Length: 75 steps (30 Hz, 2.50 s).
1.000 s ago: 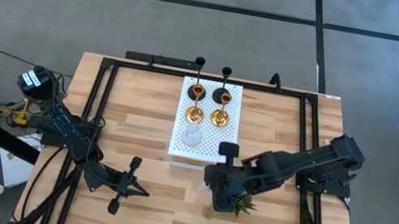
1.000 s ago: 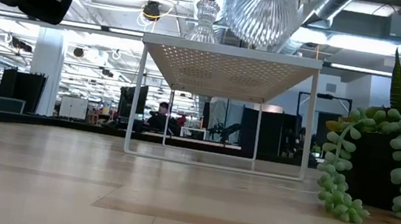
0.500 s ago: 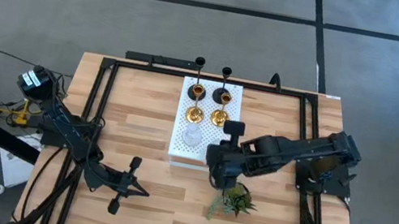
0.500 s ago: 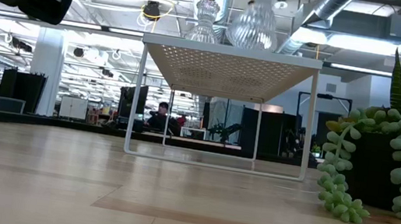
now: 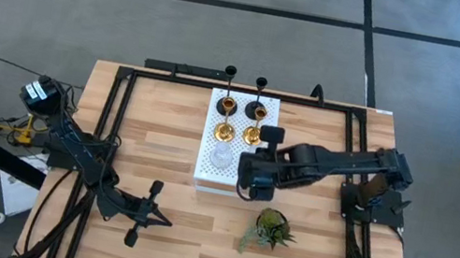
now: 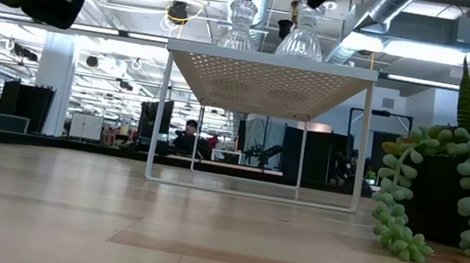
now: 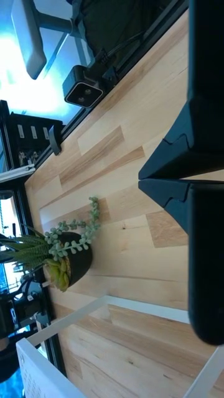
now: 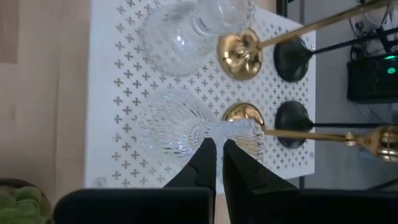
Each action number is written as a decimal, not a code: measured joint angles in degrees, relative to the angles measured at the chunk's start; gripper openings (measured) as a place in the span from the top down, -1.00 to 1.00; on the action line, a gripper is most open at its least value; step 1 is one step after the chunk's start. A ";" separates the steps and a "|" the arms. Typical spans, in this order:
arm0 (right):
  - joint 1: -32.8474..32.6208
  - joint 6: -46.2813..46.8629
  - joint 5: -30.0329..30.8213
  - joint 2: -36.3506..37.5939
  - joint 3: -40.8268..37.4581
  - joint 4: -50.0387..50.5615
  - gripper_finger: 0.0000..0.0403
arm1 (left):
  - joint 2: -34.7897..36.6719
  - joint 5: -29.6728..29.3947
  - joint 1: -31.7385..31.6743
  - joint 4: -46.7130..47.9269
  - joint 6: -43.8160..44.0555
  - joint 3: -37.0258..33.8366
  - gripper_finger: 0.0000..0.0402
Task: Pick & Place candle stick holders
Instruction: Put the glass candle holder on the shelf, then return to Home Position
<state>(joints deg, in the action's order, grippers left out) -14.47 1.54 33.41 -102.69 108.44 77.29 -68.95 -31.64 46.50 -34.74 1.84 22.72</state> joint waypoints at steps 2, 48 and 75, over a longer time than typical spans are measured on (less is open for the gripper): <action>0.61 0.34 -0.04 0.00 0.00 1.07 1.00 | 0.00 0.00 -0.02 0.00 0.11 0.00 0.97; 3.45 1.49 -8.67 0.22 -0.12 0.10 0.77 | 0.00 0.01 -0.02 0.00 0.13 0.00 0.97; 3.42 0.86 -7.85 0.22 -0.13 -3.18 0.23 | 0.00 0.02 -0.02 0.02 0.13 0.00 0.97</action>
<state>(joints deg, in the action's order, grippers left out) -11.05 2.40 25.56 -102.48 108.31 74.11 -68.95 -31.62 46.48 -34.72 1.98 22.72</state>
